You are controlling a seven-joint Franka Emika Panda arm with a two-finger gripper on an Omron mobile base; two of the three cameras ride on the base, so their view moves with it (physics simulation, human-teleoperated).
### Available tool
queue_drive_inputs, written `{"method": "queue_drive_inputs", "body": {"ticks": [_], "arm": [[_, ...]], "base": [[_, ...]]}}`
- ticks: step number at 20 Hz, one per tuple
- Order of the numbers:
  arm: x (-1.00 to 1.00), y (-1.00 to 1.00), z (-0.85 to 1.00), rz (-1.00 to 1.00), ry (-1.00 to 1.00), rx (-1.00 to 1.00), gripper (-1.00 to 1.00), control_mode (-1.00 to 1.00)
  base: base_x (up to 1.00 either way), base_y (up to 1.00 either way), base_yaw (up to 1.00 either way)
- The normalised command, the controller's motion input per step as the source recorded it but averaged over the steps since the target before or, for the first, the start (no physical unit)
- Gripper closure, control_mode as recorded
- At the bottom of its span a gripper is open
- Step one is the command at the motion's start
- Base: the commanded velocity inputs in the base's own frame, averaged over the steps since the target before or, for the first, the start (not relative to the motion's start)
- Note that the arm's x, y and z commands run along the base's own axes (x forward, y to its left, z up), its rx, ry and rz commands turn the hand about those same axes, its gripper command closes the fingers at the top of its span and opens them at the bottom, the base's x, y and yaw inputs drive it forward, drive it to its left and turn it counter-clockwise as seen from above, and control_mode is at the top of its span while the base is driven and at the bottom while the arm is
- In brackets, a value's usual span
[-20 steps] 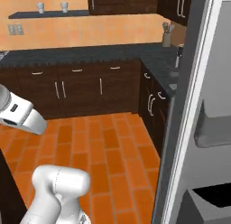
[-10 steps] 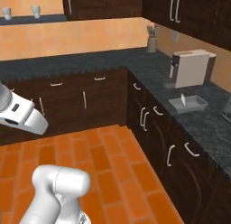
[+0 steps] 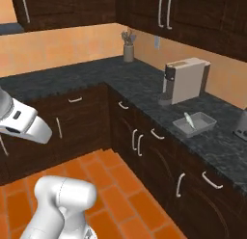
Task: Take the meat container that has the fish and place it on the second highest rack of the freezer. Then take the vegetable container that has the avocado and corn and place it on the highest rack of the freezer.
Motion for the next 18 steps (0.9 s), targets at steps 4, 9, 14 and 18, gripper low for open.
{"method": "queue_drive_inputs", "body": {"ticks": [4,9,14,18], "arm": [[0.00,0.00,0.00,0.00,0.00,0.00,-1.00,1.00],[0.00,0.00,0.00,0.00,0.00,0.00,-1.00,1.00],[0.00,0.00,0.00,0.00,0.00,0.00,-1.00,1.00],[0.00,0.00,0.00,0.00,0.00,0.00,-1.00,1.00]], "base": [[1.00,0.22,-0.50],[0.93,0.20,-0.58],[0.72,0.12,-0.63],[0.69,0.08,-0.63]]}}
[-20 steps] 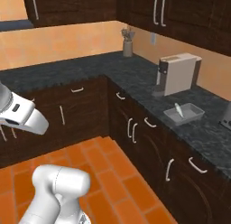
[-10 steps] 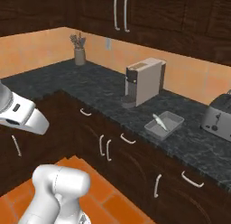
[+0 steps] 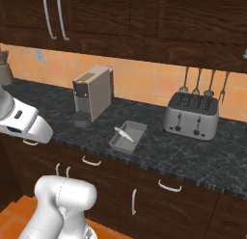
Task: Take the meat container that has the fish and place it on the second highest rack of the freezer. Then take the vegetable container that has the avocado and corn and place it on the highest rack of the freezer.
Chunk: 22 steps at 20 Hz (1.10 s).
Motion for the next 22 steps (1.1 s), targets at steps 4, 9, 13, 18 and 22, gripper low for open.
{"method": "queue_drive_inputs", "body": {"ticks": [4,9,13,18,22], "arm": [[0.00,0.00,0.00,0.00,0.00,0.00,-1.00,1.00],[0.50,-0.02,-0.45,-0.39,0.01,0.09,-1.00,-1.00],[0.95,-0.43,-0.89,-0.30,0.01,0.21,-1.00,-1.00],[1.00,-0.48,-0.87,-0.10,0.01,0.21,-1.00,-1.00],[0.91,-0.09,-0.90,-0.06,0.00,0.05,-1.00,-1.00]], "base": [[0.60,0.13,-0.58],[0.08,0.03,-0.10],[0.00,0.00,0.00],[0.00,0.00,0.00],[0.00,0.00,0.00]]}}
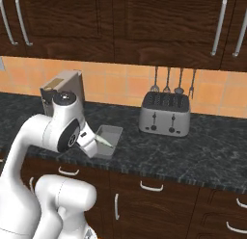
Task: Take the meat container that has the fish and place it on the second highest rack of the freezer. Then take the vegetable container that has the avocado and corn and place it on the highest rack of the freezer.
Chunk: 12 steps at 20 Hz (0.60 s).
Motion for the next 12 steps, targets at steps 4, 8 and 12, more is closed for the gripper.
{"method": "queue_drive_inputs", "body": {"ticks": [4,8,12], "arm": [[0.77,0.00,-0.86,-0.06,0.01,0.00,-1.00,-1.00],[0.50,0.00,-0.73,-0.07,0.08,0.00,-1.00,-1.00],[0.35,0.00,-0.61,-0.12,0.05,0.00,-1.00,-1.00]], "base": [[0.00,0.00,0.00],[0.00,0.00,0.00],[0.00,0.00,0.00]]}}
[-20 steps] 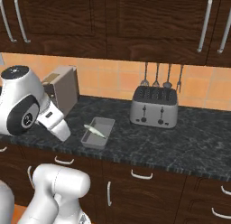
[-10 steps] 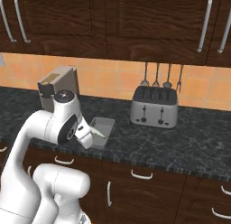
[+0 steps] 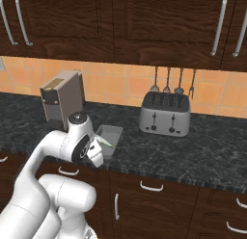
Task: Take the meat container that has the fish and place it on the second highest rack of the freezer. Then take the vegetable container that has the avocado and corn and place it on the highest rack of the freezer.
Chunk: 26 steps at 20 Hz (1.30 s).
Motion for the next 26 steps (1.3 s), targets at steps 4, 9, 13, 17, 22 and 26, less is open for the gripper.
{"method": "queue_drive_inputs", "body": {"ticks": [4,9,13,17,22,26], "arm": [[0.76,-0.04,-0.27,-0.11,0.08,0.00,-1.00,-1.00],[0.65,-0.08,-0.35,-0.08,0.18,0.01,-1.00,-1.00],[0.04,0.00,-0.55,-0.10,0.19,0.03,-1.00,-1.00],[0.11,0.00,-0.50,-0.12,0.10,0.01,-1.00,-1.00],[0.17,0.00,-0.48,-0.14,0.00,0.00,-1.00,-1.00],[0.27,0.00,-0.34,-0.12,-0.03,0.00,-1.00,-1.00]], "base": [[0.00,0.00,0.00],[0.00,0.00,0.00],[0.00,0.00,0.00],[0.00,0.00,0.00],[0.00,0.00,0.00],[0.00,0.00,0.00]]}}
